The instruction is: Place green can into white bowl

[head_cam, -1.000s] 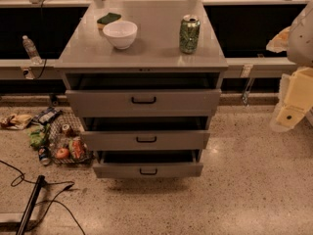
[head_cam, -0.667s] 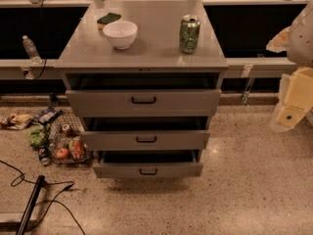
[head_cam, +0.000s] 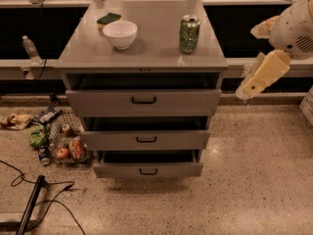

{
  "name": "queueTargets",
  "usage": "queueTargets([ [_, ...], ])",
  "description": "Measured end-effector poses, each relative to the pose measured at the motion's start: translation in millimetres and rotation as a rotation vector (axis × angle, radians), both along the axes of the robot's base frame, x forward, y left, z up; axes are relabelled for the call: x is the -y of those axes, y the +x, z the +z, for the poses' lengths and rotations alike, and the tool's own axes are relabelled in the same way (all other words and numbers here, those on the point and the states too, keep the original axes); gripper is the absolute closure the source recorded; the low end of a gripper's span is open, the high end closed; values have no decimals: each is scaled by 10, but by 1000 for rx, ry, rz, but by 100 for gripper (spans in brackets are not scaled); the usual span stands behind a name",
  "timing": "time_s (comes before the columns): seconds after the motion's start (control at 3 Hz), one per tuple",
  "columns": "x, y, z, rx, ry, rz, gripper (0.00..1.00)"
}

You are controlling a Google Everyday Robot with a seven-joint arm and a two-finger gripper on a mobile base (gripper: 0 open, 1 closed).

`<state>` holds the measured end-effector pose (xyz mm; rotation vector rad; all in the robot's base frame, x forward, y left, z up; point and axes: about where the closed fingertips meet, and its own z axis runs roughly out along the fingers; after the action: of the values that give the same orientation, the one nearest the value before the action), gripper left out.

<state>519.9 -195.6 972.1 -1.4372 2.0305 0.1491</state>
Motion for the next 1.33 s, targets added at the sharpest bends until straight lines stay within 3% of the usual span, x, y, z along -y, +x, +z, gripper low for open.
queueTargets([
  [0.33, -149, 469, -276, 51, 227, -74, 0],
  [0.67, 13, 818, -376, 131, 278, -192, 0],
  [1.0, 61, 998, -224, 212, 295, -231, 0],
  [1.33, -37, 1224, -256, 217, 375, -235, 0],
])
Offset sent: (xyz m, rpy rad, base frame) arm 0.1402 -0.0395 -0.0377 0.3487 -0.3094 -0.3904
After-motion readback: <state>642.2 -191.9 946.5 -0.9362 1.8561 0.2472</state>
